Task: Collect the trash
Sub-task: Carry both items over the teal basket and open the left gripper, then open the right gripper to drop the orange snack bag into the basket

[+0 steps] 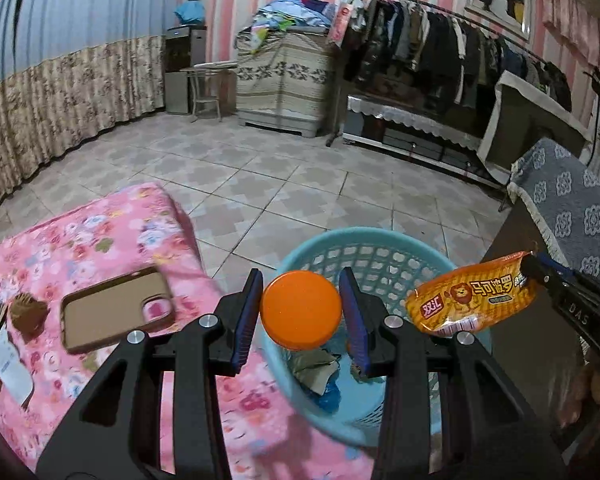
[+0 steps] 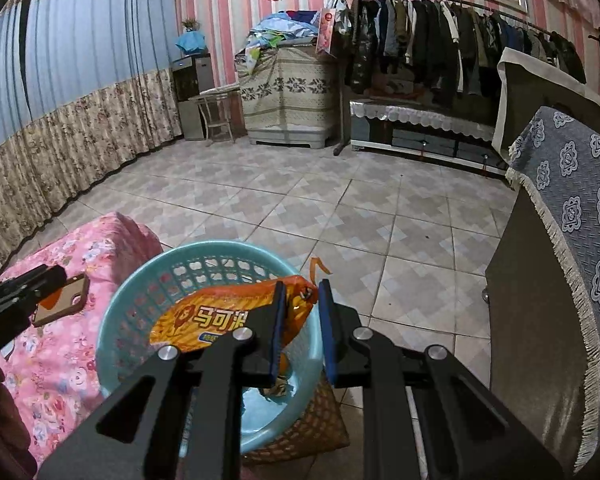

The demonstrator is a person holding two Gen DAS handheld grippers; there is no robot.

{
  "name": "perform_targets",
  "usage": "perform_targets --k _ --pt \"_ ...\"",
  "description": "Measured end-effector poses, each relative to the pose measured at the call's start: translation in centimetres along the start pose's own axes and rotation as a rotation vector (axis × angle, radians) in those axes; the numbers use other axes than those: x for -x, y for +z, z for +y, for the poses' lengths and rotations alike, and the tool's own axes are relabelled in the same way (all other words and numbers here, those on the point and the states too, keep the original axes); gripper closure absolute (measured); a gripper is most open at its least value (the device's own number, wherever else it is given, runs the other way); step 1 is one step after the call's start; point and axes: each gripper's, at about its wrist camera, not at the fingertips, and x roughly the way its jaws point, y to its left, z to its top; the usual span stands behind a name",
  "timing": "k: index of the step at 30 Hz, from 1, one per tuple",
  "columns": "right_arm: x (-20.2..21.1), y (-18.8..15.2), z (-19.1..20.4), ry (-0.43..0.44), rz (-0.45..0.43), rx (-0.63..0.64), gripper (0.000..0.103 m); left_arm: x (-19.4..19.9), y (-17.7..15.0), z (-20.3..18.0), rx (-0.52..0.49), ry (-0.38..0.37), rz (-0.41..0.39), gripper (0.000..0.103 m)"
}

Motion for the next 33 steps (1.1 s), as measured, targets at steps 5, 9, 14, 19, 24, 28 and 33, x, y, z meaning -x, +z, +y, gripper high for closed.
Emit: perform_targets --k 5,9,14,19,24,28,33 --pt "-0.5 -0.1 -0.5 -0.011 0.009 -0.016 0.086 -1.2 0.4 -1.5 -0.024 -0.013 0.007 0.063" --pt "-0.5 -0.3 -0.6 -0.015 0.012 -0.013 0.086 -1.2 1.1 -1.6 -0.033 -0.011 -0.002 0.038" --pt "-0.7 -0.4 -0.3 -0.015 0.019 -0.011 0.086 -0.2 1.4 -0.3 -0.011 0.034 -0.029 0.02" --pt "-1.2 -0.6 0.3 -0.004 0.03 -0.007 0.086 1.5 1.5 1.8 0.008 0.101 -0.06 0.013" --pt "-2.0 -0.7 1.3 0.003 0.042 0.011 0.086 3.4 0.8 4.2 0.024 0.17 -0.084 0.008" --pt "-2.7 -0.6 2.4 0.005 0.059 0.028 0.086 4.2 0.2 6.0 0.044 0.196 -0.078 0.008" --pt "-3.7 -0.8 3.6 0.013 0.085 0.046 0.083 5.0 -0.2 7.2 0.059 0.222 -0.081 0.007"
